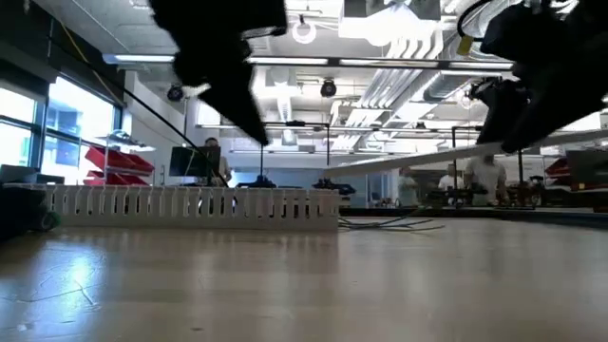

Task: Ziptie cables
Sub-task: Close the white cable duct

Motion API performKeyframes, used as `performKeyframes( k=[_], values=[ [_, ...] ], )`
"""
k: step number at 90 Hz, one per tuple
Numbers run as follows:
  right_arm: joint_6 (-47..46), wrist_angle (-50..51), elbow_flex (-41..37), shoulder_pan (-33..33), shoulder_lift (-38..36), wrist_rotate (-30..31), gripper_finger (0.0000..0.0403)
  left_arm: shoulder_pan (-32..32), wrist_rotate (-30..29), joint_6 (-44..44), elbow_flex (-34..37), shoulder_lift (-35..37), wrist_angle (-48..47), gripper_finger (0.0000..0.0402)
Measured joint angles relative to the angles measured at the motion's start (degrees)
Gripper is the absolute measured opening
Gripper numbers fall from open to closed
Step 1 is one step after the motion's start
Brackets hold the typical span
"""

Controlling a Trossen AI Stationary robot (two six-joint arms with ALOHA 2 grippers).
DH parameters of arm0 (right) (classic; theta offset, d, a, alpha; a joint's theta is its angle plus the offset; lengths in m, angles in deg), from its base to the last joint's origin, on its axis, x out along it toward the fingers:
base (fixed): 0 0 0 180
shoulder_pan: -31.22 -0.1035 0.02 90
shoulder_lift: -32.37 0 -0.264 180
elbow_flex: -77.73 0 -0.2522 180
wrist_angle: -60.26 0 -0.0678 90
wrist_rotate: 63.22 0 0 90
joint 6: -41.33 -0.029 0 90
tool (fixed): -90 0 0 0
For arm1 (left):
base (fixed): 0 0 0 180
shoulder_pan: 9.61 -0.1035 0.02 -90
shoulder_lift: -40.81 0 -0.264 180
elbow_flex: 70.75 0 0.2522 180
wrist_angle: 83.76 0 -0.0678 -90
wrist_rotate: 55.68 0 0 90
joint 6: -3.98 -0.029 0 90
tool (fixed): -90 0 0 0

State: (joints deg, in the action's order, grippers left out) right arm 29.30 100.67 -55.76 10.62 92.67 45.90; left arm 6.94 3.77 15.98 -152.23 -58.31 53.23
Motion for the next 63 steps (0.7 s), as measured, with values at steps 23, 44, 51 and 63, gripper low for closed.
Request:
performKeyframes(
  k=[23,44,51,63],
  values=[
    [4.1,6.2,0.2,7.1,-7.6,-0.2,0.0208,-9.1,10.3,-16.6,5.1,0.0,18.3,0.0251],
    [9.2,3.8,0.1,11.1,-8.2,-5.4,0.0208,-15.3,16.6,-17.6,11.1,-0.3,26.8,0.0263],
    [9.3,3.9,0.1,11.7,-7.8,-5.7,0.0208,-16.0,17.0,-18.2,12.7,-1.1,31.3,0.0263],
    [8.2,3.7,0.1,11.7,-7.8,-5.8,0.0208,-16.3,20.3,-19.1,14.0,-2.6,37.9,0.0263]
  ],
)
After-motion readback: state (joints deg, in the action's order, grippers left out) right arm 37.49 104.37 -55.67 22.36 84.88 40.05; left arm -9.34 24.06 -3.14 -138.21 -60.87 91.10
